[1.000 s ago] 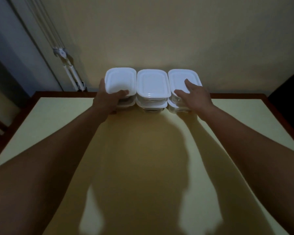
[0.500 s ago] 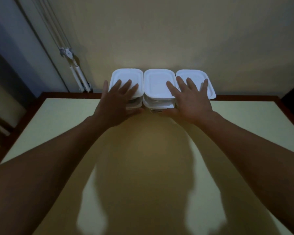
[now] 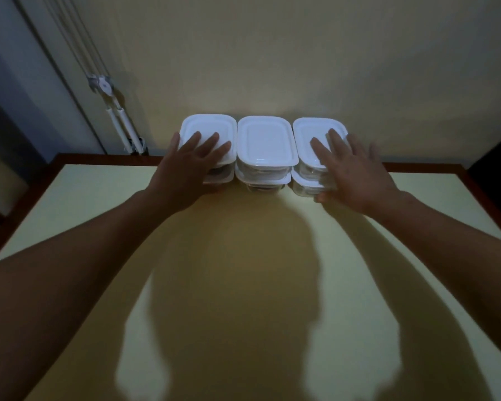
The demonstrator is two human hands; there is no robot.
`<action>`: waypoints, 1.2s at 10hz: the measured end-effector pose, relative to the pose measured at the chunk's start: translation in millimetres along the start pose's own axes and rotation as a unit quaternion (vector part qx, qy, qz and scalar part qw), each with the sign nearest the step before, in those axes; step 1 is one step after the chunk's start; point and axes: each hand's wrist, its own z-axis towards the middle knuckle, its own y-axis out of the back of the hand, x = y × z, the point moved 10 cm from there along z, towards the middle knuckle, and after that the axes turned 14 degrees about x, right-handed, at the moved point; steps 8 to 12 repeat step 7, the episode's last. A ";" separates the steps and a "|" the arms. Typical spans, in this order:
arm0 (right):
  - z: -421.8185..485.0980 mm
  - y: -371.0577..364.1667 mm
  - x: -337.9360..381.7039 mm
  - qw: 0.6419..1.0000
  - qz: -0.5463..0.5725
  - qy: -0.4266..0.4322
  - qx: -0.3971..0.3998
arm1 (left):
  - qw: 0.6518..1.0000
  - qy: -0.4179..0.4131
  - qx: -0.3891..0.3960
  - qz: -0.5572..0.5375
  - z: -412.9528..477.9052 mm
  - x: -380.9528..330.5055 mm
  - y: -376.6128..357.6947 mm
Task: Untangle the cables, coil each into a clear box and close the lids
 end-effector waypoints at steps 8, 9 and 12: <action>-28.1 5.2 -32.2 0.874 0.482 -0.048 -0.041 | 0.875 0.219 -0.025 -0.430 -18.4 51.4 -5.6; -28.1 5.2 -32.2 0.874 0.482 -0.048 -0.041 | 0.875 0.219 -0.025 -0.430 -18.4 51.4 -5.6; -28.1 5.2 -32.2 0.874 0.482 -0.048 -0.041 | 0.875 0.219 -0.025 -0.430 -18.4 51.4 -5.6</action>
